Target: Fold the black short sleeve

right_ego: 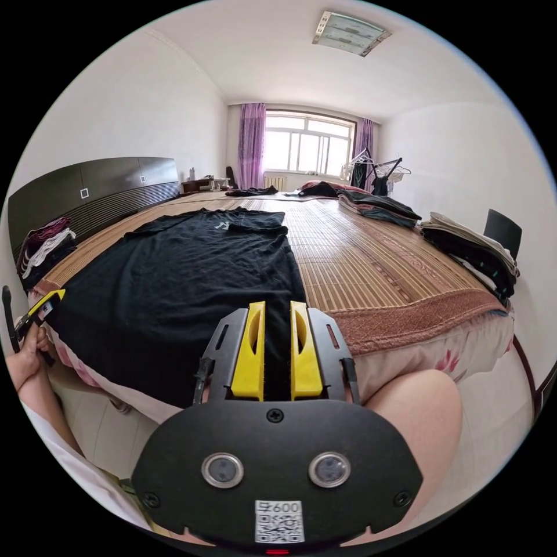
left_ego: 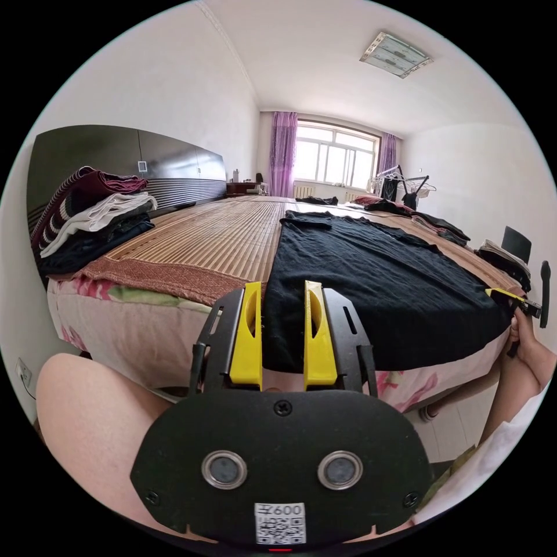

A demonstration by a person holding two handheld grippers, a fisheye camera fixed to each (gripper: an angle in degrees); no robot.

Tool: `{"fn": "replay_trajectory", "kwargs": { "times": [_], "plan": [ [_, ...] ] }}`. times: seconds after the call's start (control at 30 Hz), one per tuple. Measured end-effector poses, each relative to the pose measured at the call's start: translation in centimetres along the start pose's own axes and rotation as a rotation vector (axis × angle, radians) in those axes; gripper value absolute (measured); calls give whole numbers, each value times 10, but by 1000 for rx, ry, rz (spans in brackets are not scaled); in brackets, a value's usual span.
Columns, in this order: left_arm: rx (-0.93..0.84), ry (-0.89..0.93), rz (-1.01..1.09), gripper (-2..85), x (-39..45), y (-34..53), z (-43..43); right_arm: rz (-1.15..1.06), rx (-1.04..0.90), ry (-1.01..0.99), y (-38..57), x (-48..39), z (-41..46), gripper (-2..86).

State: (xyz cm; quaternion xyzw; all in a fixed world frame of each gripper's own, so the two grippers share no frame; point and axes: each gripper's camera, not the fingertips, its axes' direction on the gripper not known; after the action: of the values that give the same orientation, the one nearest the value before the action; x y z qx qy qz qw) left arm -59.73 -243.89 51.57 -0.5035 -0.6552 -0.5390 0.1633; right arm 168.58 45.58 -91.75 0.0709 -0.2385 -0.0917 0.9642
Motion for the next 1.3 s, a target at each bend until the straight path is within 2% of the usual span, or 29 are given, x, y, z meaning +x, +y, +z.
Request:
{"fn": "replay_trajectory", "kwargs": {
  "times": [0.43,1.3],
  "plan": [
    [7,-2,-1,104,-49,-7,5,0,9,6,13,47,0,52],
    [24,-23,-2,102,-81,-21,-3,10,56,19,22,103,-16,51]
  ]
}}
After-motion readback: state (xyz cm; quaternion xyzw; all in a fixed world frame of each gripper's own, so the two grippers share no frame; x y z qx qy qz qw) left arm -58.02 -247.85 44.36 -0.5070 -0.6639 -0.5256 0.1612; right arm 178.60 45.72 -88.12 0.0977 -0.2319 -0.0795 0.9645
